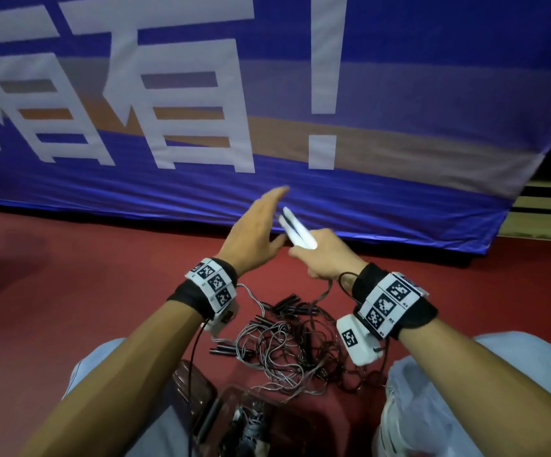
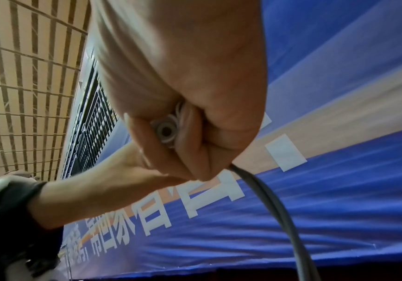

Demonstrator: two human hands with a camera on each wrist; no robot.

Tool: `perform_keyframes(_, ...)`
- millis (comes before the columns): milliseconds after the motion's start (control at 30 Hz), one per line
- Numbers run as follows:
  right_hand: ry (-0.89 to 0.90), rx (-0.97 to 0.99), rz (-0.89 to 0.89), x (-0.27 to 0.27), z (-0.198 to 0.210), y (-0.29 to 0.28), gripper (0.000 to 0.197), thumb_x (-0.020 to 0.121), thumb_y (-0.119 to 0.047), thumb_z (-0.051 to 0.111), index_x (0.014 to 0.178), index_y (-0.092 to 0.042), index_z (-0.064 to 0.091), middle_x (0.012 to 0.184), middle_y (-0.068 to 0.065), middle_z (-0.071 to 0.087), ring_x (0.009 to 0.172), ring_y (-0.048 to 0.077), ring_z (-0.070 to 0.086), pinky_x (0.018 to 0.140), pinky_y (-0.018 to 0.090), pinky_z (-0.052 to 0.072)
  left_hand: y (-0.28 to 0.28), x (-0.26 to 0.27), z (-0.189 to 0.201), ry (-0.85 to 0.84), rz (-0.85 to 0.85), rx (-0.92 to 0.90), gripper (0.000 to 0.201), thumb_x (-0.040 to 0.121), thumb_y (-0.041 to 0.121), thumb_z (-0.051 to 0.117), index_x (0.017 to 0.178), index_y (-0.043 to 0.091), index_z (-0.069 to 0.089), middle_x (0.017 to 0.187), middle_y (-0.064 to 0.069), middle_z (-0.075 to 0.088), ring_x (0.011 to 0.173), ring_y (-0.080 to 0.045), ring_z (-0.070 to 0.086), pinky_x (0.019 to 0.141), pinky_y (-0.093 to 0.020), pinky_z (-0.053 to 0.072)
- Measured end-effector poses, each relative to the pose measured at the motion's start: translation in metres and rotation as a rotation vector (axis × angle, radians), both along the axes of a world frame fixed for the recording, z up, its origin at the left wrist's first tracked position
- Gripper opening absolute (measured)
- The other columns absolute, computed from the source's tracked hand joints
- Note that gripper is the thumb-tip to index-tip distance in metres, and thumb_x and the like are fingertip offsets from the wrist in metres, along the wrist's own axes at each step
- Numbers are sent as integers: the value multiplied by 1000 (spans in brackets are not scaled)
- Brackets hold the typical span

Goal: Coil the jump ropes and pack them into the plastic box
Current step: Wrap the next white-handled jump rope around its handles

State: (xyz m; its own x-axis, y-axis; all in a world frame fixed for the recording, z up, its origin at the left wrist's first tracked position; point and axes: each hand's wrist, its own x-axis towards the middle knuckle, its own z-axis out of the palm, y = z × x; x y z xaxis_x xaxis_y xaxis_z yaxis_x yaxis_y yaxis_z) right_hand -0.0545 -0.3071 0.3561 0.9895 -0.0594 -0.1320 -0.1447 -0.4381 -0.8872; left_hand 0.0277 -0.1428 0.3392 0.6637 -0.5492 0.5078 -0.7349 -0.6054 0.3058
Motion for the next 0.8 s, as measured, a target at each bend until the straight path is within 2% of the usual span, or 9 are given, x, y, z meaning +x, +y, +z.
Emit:
perform_keyframes(67,32,-77,90,-2,-3,3,17,91,-18,66,78,-14,55,47,3,52,36,14,49,39,17,34,-1,-1,-3,-175,-75,243,59,81,15,63,137,11,47,134,-5,55,111,-26,55,84,-36,48)
perform_keyframes(167,73,-186,212,-8,-7,8,16,93,-20,65,86,-7,61,53,4,57,39,13,51,41,18,37,-5,-4,-4,-148,-49,460,38,78,14,63,115,12,52,101,-4,63,83,-29,61,59,-36,40)
perform_keyframes(233,84,-224,243,-11,-7,10,22,93,-23,65,97,-1,65,63,8,60,44,14,52,45,22,39,-4,-4,-1,-123,-26,532,26,82,14,61,106,13,51,89,-1,61,69,-28,60,53,-34,33)
perform_keyframes(300,81,-221,256,-10,-6,11,23,93,-24,66,100,-3,66,66,8,62,43,12,53,46,24,41,0,-2,2,-133,-36,564,12,83,15,60,85,17,49,73,5,54,59,-26,53,53,-31,29)
perform_keyframes(400,68,-214,272,-7,-3,13,17,91,-25,68,94,-8,66,65,8,63,45,14,57,49,26,43,4,3,6,-199,-2,641,24,81,18,62,65,22,44,59,6,54,50,-23,47,50,-28,29)
perform_keyframes(533,43,-115,256,-5,0,13,14,89,-19,72,82,-19,60,49,-8,56,38,13,52,45,24,39,5,5,8,-266,42,594,49,97,44,52,56,21,38,50,5,49,42,-22,38,47,-26,25)
perform_keyframes(633,83,49,211,-4,4,11,20,88,-22,76,76,-16,62,53,-4,55,37,12,45,42,21,32,2,4,13,-272,89,572,55,99,51,46,54,20,41,50,3,50,43,-24,37,48,-28,28)
perform_keyframes(700,138,233,173,-4,6,7,28,94,-35,72,84,-9,69,65,3,62,38,10,41,39,19,26,1,1,18,-217,139,612,47,96,45,51,57,19,44,56,0,57,49,-28,49,50,-30,33)
perform_keyframes(800,213,560,95,0,6,2,55,99,-53,58,108,0,71,87,16,69,36,8,39,32,17,24,-1,-1,20,-149,192,647,30,87,42,54,67,19,54,73,-5,68,69,-33,64,57,-32,38)
